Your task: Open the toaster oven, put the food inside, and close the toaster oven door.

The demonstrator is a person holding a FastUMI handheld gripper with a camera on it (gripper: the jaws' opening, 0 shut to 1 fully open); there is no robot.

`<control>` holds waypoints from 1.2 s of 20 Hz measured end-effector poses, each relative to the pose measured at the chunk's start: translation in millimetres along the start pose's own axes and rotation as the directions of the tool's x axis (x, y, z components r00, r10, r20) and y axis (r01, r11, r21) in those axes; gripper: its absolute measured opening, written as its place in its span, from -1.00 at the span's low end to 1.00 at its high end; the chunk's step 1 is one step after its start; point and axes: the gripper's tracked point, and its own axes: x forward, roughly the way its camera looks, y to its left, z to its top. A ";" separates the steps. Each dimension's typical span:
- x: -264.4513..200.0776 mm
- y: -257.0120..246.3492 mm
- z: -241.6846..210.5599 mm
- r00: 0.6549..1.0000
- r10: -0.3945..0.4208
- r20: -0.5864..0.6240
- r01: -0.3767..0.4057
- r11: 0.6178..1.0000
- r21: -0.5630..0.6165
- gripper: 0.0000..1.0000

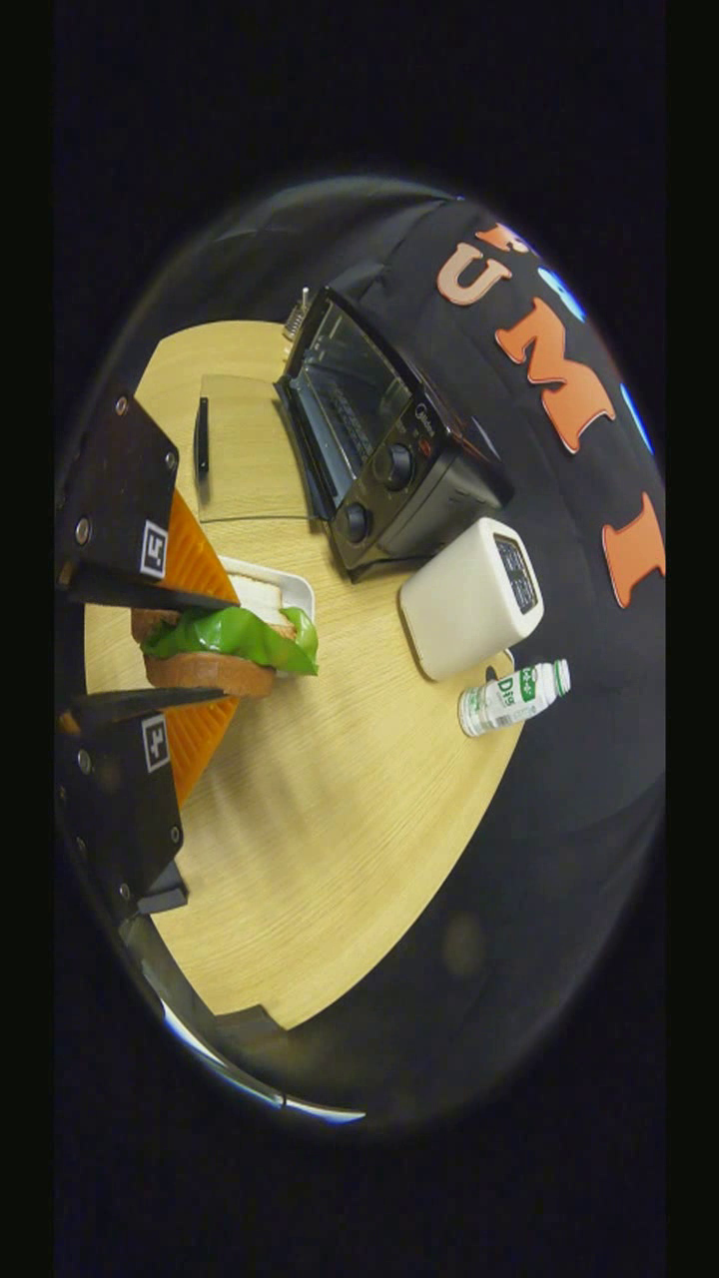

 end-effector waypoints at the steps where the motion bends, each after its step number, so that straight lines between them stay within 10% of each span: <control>1: -2.9 1.8 1.2 1.000 0.015 -0.002 -0.015 1.000 0.018 -0.36; 10: -38.0 35.8 43.4 0.986 0.129 0.106 -0.143 0.981 0.129 -0.42; 24: -2.5 197.4 52.6 0.861 0.495 0.116 -0.508 0.831 0.228 -0.42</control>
